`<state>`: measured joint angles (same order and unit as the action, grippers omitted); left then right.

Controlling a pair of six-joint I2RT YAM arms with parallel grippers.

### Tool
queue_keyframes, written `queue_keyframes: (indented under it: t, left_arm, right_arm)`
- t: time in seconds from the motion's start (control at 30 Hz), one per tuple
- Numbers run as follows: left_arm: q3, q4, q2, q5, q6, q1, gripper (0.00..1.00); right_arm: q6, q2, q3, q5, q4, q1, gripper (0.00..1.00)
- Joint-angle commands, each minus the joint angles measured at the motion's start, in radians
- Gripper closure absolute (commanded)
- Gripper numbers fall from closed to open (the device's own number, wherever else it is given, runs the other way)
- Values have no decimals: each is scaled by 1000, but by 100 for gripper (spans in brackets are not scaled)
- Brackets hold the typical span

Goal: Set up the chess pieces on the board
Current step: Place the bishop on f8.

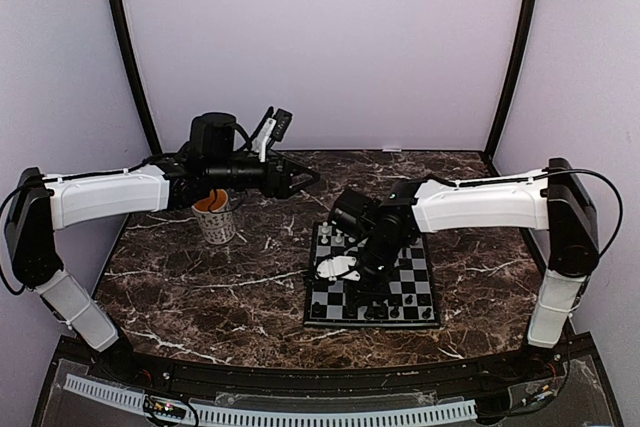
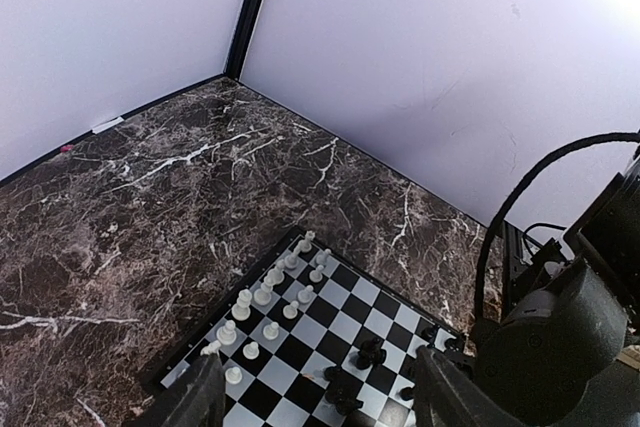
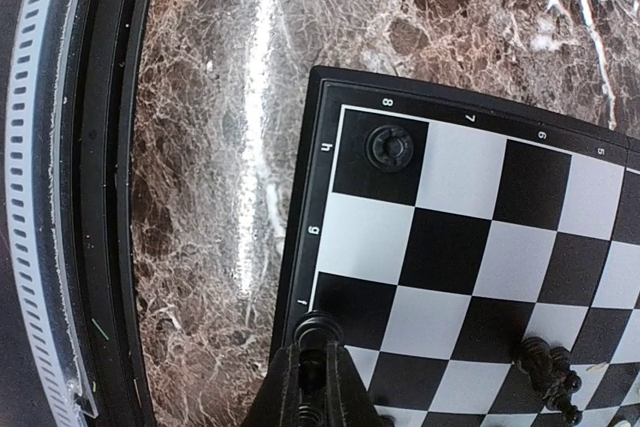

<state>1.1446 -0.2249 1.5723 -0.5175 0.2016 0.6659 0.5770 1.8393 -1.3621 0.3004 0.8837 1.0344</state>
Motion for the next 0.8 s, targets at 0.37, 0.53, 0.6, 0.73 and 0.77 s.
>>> queue_keyframes:
  t: [0.37, 0.53, 0.6, 0.73, 0.77]
  left_arm:
    - [31, 19, -48, -7, -12, 6, 34]
    - [32, 19, -49, -9, -10, 6, 34]
    - [32, 19, -48, -10, -10, 5, 34]
    - [32, 19, -47, -12, -10, 6, 34]
    - [32, 19, -47, -12, -9, 6, 34]
  right_arm:
    - [-17, 42, -14, -48, -53, 13, 89]
    - [-17, 36, -7, -52, -53, 13, 82]
    - [-17, 30, -6, -53, -50, 13, 80]
    - [-11, 4, -22, -47, -21, 10, 77]
    - [-6, -6, -31, -45, -11, 5, 76]
